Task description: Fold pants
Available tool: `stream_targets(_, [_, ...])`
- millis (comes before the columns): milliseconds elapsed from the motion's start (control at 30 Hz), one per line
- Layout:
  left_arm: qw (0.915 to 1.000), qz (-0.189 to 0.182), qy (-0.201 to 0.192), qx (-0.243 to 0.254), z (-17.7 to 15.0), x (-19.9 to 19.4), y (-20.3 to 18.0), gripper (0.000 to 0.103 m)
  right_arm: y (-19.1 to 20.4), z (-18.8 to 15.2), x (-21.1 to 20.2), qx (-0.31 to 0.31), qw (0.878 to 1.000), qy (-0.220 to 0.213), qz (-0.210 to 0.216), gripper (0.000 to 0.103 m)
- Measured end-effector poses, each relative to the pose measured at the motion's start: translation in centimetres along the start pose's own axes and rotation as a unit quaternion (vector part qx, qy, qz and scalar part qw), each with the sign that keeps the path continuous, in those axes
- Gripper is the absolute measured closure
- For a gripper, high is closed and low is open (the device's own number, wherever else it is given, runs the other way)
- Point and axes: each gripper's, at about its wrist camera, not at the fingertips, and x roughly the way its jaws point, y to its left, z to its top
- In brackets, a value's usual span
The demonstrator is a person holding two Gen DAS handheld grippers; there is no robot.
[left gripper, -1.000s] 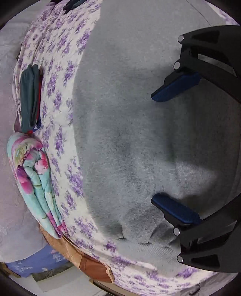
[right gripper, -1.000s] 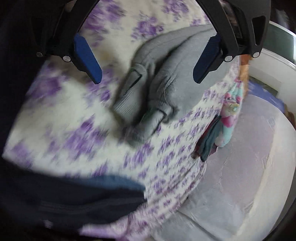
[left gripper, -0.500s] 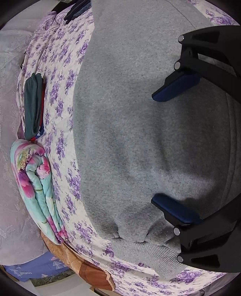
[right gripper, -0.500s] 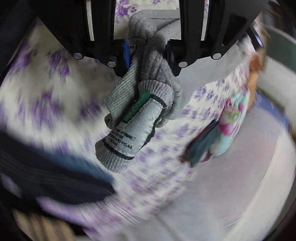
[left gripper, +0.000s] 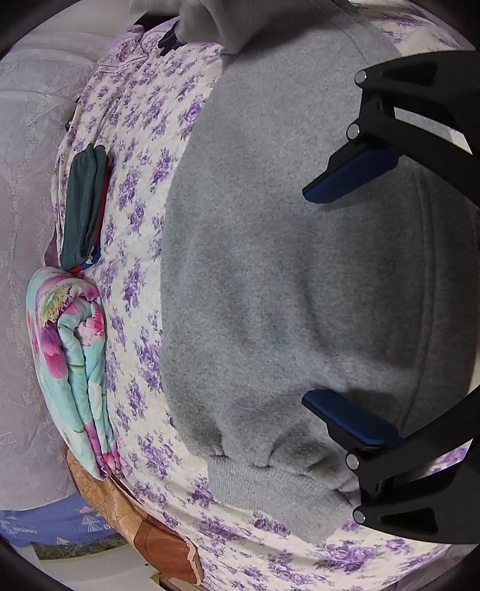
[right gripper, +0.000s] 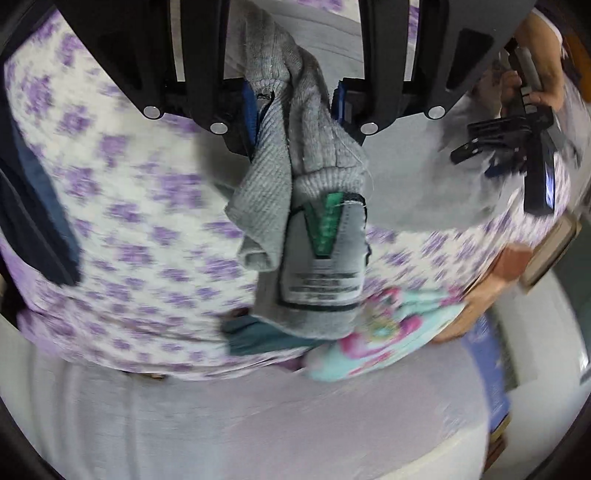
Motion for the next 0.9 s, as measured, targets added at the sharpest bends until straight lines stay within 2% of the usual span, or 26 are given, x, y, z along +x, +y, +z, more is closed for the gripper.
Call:
stream_targets(67, [1.0, 0.008, -0.002, -0.004, 0.0, -0.4, -0.1, 0.004, 2.7, -0.4, 2.8, -0.024, 1.0, 0.016, -0.005, 0.065])
stream_targets(133, [0.9999, 0.008, -0.004, -0.009, -0.1, -0.8, 0.0, 0.004, 5.1, -1.5, 5.3, -0.057, 0.997, 0.044, -0.012, 0.056])
stream_targets(167, [0.9999, 0.008, -0.003, -0.012, -0.1, -1.0, 0.0, 0.004, 6.7, -2.4, 7.4, -0.085, 0.993, 0.083, -0.001, 0.041])
stream_targets(200, [0.9998, 0.01, -0.002, -0.015, -0.1, -1.2, 0.2, 0.004, 7.2, -2.9, 8.2, -0.095, 0.99, 0.105, 0.027, 0.012])
stream_targets(233, [0.9998, 0.012, -0.002, -0.018, -0.1, -1.3, 0.3, 0.004, 8.0, -3.6, 9.0, -0.105, 0.982, 0.133, 0.083, 0.003])
stream_targets(333, [0.9996, 0.009, -0.004, -0.028, 0.2, -1.7, 0.9, 0.004, 8.3, -3.8, 7.8, -0.135, 0.978, 0.121, 0.102, 0.003])
stream_targets(400, [0.9994, 0.006, -0.005, -0.033, 0.5, -1.9, 1.0, 0.004, 6.3, -3.1, 6.1, -0.104, 0.976, 0.116, 0.152, 0.004])
stream_targets(467, [0.9994, 0.013, -0.006, -0.031, 1.1, -2.0, 0.5, 0.004, 3.5, -2.3, 4.4, -0.073, 0.976, 0.097, 0.179, 0.005])
stream_targets(500, [0.9996, 0.014, -0.009, -0.025, 1.4, -2.1, -0.1, 0.004, 2.2, -1.9, 3.5, -0.061, 0.979, 0.08, 0.176, 0.01])
stream_targets(533, [0.9997, 0.011, -0.011, -0.018, 1.8, -2.1, -0.6, 0.004, 0.3, -1.3, 2.3, -0.051, 0.986, 0.053, 0.153, 0.013])
stream_targets(567, [0.9998, 0.009, -0.014, -0.011, 2.1, -2.2, -1.2, 0.004, -1.1, -0.8, 1.7, -0.043, 0.99, 0.032, 0.127, 0.02])
stream_targets(600, [0.9998, 0.006, -0.017, -0.003, 2.4, -2.3, -1.9, 0.004, -2.5, -0.4, 1.2, -0.032, 0.994, 0.016, 0.103, 0.034])
stream_targets(633, [0.9997, 0.001, -0.025, 0.007, 2.8, -2.5, -3.0, 0.004, -4.1, -0.1, 1.2, -0.015, 0.997, 0.011, 0.074, 0.044])
stream_targets(667, [0.9993, -0.005, -0.033, 0.017, 3.2, -2.8, -4.0, 0.004, -5.2, 0.2, 1.6, -0.004, 0.999, 0.018, 0.048, 0.063])
stream_targets(700, [0.9985, -0.012, -0.042, 0.032, 3.6, -3.1, -5.5, 0.004, -6.3, 0.4, 2.3, 0.004, 0.999, 0.024, 0.026, 0.068])
stream_targets(767, [0.9968, -0.024, -0.054, 0.054, 3.9, -3.5, -7.6, 0.004, -8.0, 0.9, 4.2, 0.021, 0.999, 0.034, -0.015, 0.066])
stream_targets(800, [0.9955, -0.031, -0.059, 0.067, 3.9, -3.7, -8.6, 0.004, -8.6, 1.1, 5.5, 0.029, 0.998, 0.048, -0.017, 0.064])
stream_targets(833, [0.9939, -0.041, -0.063, 0.081, 3.9, -3.9, -9.8, 0.004, -8.9, 1.2, 6.9, 0.031, 0.996, 0.08, 0.008, 0.062])
stream_targets(900, [0.9914, -0.053, -0.064, 0.102, 3.7, -3.9, -11.4, 0.004, -8.6, 0.8, 8.0, 0.02, 0.994, 0.094, 0.046, 0.049])
